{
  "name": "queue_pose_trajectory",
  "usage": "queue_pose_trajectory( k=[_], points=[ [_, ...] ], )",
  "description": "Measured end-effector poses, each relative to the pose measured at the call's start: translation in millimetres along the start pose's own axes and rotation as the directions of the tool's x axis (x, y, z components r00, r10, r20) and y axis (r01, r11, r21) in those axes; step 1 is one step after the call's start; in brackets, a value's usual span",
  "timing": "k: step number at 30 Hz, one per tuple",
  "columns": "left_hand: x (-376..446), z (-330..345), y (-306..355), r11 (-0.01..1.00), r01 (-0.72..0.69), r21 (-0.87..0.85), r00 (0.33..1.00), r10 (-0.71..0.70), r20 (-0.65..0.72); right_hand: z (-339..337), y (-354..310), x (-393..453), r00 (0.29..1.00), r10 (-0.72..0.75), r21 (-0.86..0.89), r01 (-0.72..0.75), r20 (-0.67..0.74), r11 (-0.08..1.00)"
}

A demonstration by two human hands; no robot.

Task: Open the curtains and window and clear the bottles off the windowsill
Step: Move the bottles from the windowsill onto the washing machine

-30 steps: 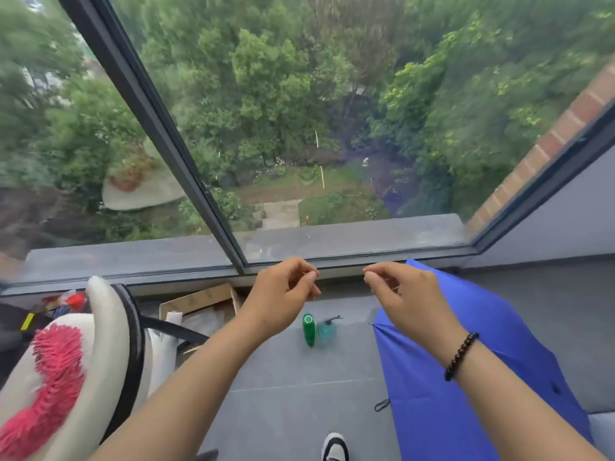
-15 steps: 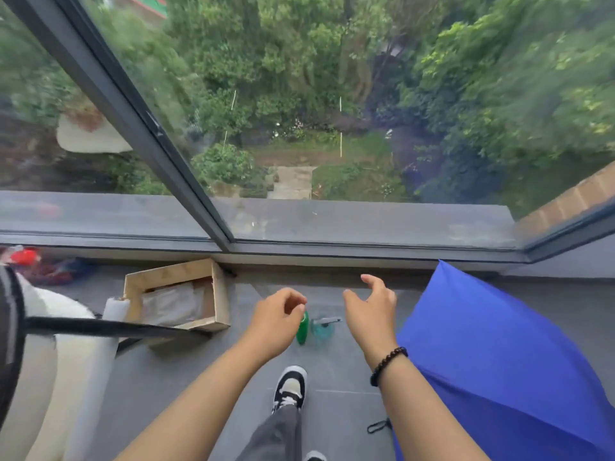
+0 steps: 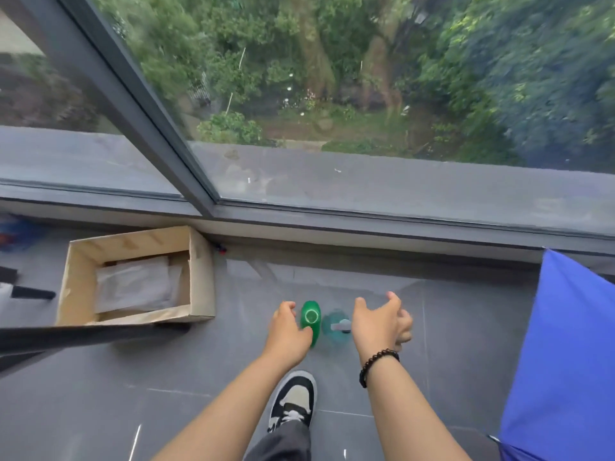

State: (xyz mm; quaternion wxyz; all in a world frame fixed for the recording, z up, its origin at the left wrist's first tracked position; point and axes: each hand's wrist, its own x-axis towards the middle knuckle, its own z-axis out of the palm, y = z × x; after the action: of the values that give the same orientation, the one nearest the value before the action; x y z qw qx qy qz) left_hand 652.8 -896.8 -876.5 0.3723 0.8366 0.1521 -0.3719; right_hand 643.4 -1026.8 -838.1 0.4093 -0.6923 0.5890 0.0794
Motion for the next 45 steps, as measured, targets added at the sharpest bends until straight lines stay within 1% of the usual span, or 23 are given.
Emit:
queue_pose_trajectory(
  k=[2,6,9,13,18,21,23,25,28,33,35,37,40,45],
  points=[
    [23.6,18.3,-15.5,0.998,0.07,0.004,0.997,-0.07,0.013,16.6,14.2,13.7,0.995,0.098,0.085,-0.097,-0.011,0.992],
    [59.1,46.6,-39.9,0.98,0.186,0.065,0.982,-0.187,0.023,44.8,38.3,38.5,0.963,0.268,0.18,-0.27,0.039,0.946],
    [80.4,62.1,-56.7,0.964,0.248,0.099,0.967,-0.252,0.033,61.6,51.1,51.6,0.956,0.289,0.231,-0.294,0.056,0.927],
    [104.7,81.9,-79.3,0.957,0.284,0.066,0.956,-0.288,0.061,79.2,63.5,64.6,0.966,0.246,0.235,-0.257,0.073,0.938],
    [162.2,124.0,-124.4,0.95,0.31,-0.036,0.95,-0.308,0.057,81.8,70.2,73.4,0.99,0.133,0.08,-0.137,0.052,0.987],
    [136.2,106.7,-87.9,0.959,0.278,-0.058,0.96,-0.275,0.056,69.0,55.4,67.4,0.991,0.099,0.073,-0.105,0.085,0.992],
    [122.6,98.9,-70.1,0.968,0.247,-0.052,0.969,-0.247,0.002,64.1,50.7,65.8,0.996,0.056,0.049,-0.059,0.067,0.997],
    [118.8,97.3,-64.0,0.975,0.212,-0.06,0.974,-0.216,-0.074,62.2,50.6,65.1,0.998,-0.021,-0.016,0.022,0.056,1.0],
    [117.4,96.1,-60.3,0.981,0.172,-0.092,0.974,-0.183,-0.131,63.1,49.8,61.4,0.995,-0.073,-0.085,0.079,0.075,0.993],
    [111.5,84.6,-61.1,0.983,0.17,-0.074,0.969,-0.18,-0.169,61.7,46.6,56.3,0.981,-0.128,-0.217,0.158,0.146,0.963],
    [105.8,76.7,-58.5,0.987,0.154,-0.051,0.971,-0.16,-0.176,56.3,40.6,52.4,0.971,-0.161,-0.297,0.208,0.176,0.932],
    [95.9,67.7,-50.5,0.993,0.114,-0.036,0.979,-0.119,-0.163,49.7,33.6,48.3,0.968,-0.186,-0.336,0.234,0.171,0.912],
    [73.8,48.3,-30.8,0.999,0.043,-0.026,0.984,-0.047,-0.174,34.5,17.6,33.9,0.963,-0.219,-0.329,0.259,0.155,0.908],
    [24.2,-0.8,5.6,0.996,-0.004,-0.093,0.966,-0.02,-0.258,-4.5,-17.3,-6.8,0.946,-0.293,-0.249,0.319,0.135,0.914]
  ],
)
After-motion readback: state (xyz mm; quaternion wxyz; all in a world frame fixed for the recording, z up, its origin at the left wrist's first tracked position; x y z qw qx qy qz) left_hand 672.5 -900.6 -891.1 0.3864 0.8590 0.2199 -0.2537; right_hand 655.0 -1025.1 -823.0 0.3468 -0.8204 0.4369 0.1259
